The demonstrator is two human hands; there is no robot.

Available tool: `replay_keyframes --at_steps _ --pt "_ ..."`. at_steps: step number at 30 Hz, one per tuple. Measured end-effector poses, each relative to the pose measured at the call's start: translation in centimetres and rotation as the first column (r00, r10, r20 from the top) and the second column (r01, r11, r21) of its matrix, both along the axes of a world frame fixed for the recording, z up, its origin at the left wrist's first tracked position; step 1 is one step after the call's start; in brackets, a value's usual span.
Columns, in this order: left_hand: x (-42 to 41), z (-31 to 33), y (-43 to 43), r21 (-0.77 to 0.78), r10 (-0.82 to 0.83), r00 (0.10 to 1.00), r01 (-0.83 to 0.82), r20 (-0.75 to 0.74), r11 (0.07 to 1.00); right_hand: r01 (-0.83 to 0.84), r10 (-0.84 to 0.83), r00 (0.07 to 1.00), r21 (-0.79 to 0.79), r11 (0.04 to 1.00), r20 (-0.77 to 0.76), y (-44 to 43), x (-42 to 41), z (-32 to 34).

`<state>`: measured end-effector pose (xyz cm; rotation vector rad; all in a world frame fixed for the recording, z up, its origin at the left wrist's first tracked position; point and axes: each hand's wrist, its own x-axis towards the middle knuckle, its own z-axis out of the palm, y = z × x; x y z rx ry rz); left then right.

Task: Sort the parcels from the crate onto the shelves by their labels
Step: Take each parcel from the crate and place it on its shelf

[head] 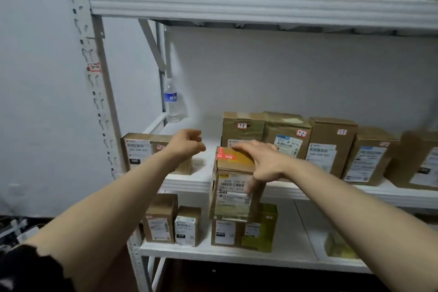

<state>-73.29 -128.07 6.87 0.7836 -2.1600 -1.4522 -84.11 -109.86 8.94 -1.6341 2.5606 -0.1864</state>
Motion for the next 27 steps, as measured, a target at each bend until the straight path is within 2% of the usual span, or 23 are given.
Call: replay_keyframes --at_steps 9,13,16,19,27 --pt "-8.8 -2.4 -1.5 -0.125 -0.033 0.978 0.06 0.207 0.99 0.115 -0.12 0.992 0.103 0.988 0.046 0.9 -4.5 -1.6" --pt "-10.5 -3.3 -2.5 -0.092 -0.08 0.96 0.109 0.27 0.99 0.177 -0.185 0.98 0.111 0.978 0.072 0.6 -5.1 -2.3" --pt "-11.1 -4.1 -3.0 -0.053 -0.151 0.949 0.172 0.277 0.984 0.207 -0.217 0.973 0.127 0.97 0.073 0.0 -5.2 -2.7" --pt "-11.6 -4.7 -3.3 -0.082 -0.199 0.94 0.229 0.277 0.97 0.221 -0.233 0.968 0.124 0.967 0.097 -0.4 -5.0 -2.7" --pt "-12.5 -5.3 -4.1 -0.078 -0.236 0.94 0.262 0.245 0.962 0.249 -0.264 0.959 0.137 0.959 0.102 -1.0 -4.5 -3.0"
